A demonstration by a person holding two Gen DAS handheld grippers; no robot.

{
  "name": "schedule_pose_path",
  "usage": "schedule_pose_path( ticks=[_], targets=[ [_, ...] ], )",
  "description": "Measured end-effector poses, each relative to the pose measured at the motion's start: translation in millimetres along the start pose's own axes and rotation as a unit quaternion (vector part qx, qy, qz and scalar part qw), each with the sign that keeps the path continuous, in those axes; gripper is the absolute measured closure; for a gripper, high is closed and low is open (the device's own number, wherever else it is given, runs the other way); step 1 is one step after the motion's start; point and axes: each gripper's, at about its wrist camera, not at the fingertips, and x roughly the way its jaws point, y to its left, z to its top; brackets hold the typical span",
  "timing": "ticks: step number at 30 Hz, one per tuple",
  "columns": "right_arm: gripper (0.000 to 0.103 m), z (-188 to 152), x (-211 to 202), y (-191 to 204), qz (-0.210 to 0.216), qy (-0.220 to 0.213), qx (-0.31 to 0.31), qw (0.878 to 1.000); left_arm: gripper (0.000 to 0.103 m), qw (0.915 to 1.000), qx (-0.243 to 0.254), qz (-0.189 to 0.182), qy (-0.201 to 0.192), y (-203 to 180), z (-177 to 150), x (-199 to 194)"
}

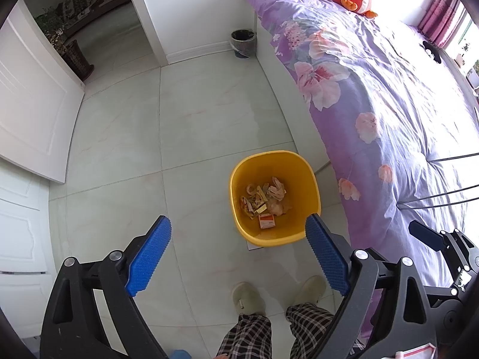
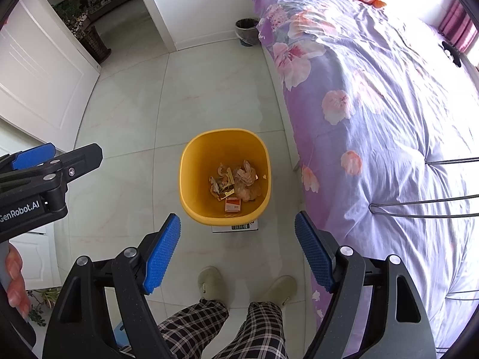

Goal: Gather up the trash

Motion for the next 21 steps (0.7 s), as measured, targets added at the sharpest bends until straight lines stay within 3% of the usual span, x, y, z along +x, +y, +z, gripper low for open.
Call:
schedule_pose_path(
  ticks=[6,11,18,21],
  targets=[
    [0.024,-0.3,1.2,0.5,-0.001,0.002,0.000,1.000,0.014,1.0000,0.002,0.002,-0.006,0.7,-0.6,-1.1],
    [0.024,-0.8,1.4,0.5,-0.001,0.003,-0.001,1.000,0.039,0.9999,0.004,-0.006,-0.009,1.4,1.2,-1.4],
    [0.024,-1.7,2.1,1.4,-0.003,0.004,-0.001,1.000,0.036,0.9999,0.003,-0.003,-0.012,2.4,2.9,-1.6],
    [0.024,-1.7,2.2,1.6,-0.003,0.005,-0.001,1.000,0.017,0.9999,0.004,0.001,-0.010,2.2,3.9,-1.1]
  ],
)
